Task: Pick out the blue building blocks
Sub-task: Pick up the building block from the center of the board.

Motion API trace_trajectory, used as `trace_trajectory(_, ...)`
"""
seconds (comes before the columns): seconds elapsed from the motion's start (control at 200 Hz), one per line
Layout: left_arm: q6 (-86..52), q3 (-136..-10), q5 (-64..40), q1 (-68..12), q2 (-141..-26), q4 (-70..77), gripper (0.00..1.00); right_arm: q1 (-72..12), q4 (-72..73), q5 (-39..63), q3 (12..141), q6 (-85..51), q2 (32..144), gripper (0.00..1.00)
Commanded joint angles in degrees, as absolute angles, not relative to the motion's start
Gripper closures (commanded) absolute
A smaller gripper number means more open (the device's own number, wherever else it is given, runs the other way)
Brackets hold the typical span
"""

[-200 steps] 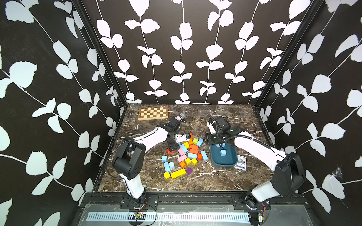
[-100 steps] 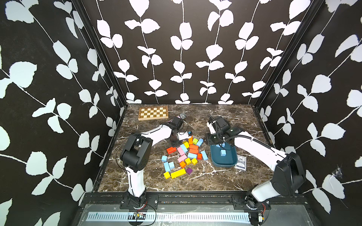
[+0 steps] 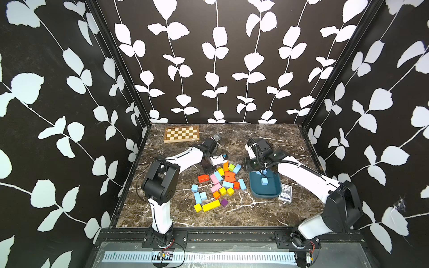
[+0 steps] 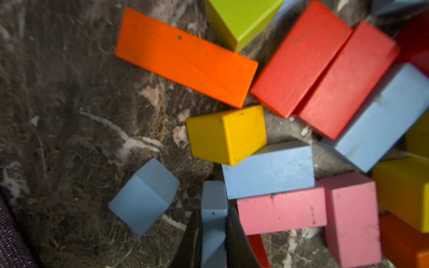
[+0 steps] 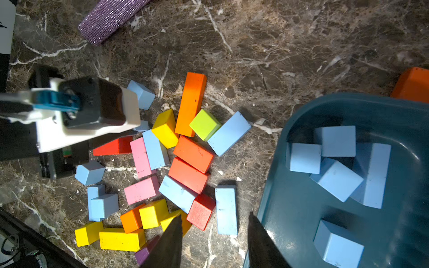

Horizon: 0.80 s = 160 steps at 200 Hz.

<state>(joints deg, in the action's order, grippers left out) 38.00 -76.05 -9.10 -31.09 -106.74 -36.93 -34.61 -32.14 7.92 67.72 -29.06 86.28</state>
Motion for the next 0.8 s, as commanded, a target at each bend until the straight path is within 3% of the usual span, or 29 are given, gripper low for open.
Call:
trace_trajectory(0.0,33.31,-79.35,-13.02,-30.87,-101.15,-38.47,0.87,-35.16,-29.64,6.58,66.97,-30.29,83.87,0.56)
trace_trajectory(0.535,3.41,-83.57,-24.82,-26.96,-95.21,-34.44,0.91,-36.73,-18.80,8.65,65.11,-37.49,82.29,0.56)
trace_trajectory(0.795,-2.28,-79.80,-27.20,-26.63,-93.74,-31.06,0.91,-38.26,-15.25,11.70,64.42,-41.74,83.30,0.56)
